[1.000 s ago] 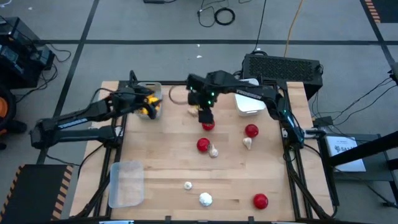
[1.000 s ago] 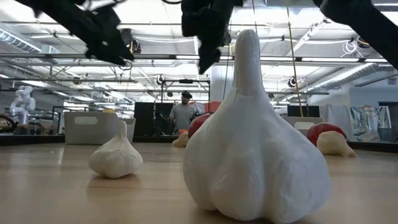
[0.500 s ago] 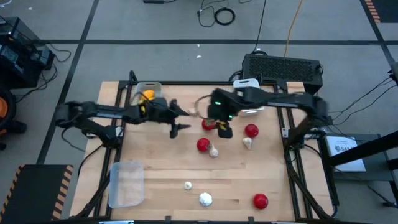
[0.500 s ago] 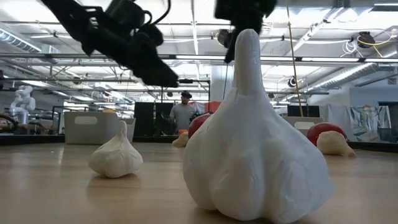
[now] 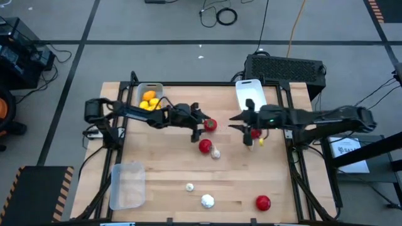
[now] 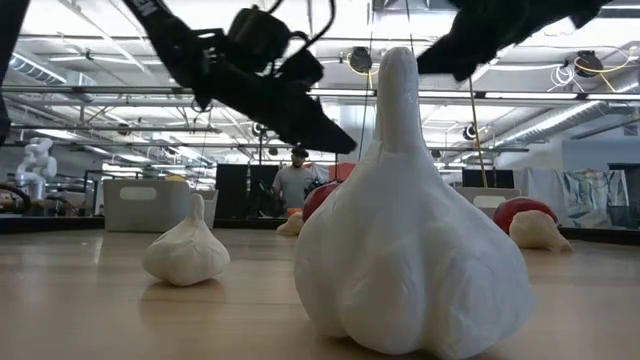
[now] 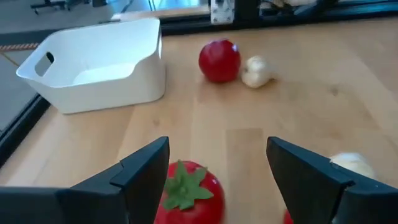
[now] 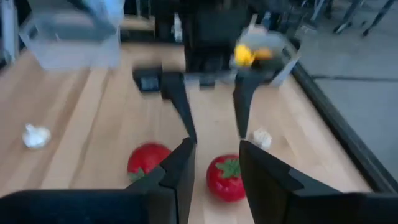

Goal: Sort produce into baskets
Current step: Put the red tomato into the transparent bin

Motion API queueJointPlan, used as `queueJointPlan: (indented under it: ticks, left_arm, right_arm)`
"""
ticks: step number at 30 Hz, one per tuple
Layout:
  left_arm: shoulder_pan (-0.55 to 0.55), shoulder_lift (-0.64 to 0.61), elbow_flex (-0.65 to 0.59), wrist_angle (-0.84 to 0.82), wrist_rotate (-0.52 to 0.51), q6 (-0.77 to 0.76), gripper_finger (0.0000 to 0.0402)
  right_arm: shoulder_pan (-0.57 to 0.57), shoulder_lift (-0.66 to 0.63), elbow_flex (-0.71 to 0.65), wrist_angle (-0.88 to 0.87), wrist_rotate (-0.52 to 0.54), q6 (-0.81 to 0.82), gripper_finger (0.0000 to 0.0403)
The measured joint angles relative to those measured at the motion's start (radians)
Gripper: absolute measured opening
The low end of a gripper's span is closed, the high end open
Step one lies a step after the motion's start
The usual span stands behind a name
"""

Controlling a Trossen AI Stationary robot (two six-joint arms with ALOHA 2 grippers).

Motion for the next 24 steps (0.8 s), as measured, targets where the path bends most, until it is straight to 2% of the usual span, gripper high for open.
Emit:
queueJointPlan:
  ticks: [6,10,16,21,24]
  left_arm:
    - [0.009,0.101,0.117,-0.023,-0.030,0.008,0.0276]
    - [0.010,0.150,0.175,-0.025,-0.061,0.007,0.0276]
    - [-0.007,0.155,0.182,-0.037,-0.109,0.051,0.0283]
    - [-0.021,0.155,0.182,-0.069,-0.117,0.058,0.0330]
    - [-0.017,0.155,0.182,-0.070,-0.197,-0.001,0.0369]
  right_arm:
    - [0.015,-0.122,-0.001,-0.039,-0.005,0.015,0.0116]
    - [0.037,-0.135,-0.001,-0.047,-0.006,0.011,0.0116]
    - [0.047,-0.136,-0.001,-0.001,-0.008,-0.031,0.0116]
    - [0.047,-0.136,-0.001,-0.001,-0.007,-0.032,0.0116]
    - [0.047,-0.135,-0.001,-0.012,-0.007,0.010,0.0116]
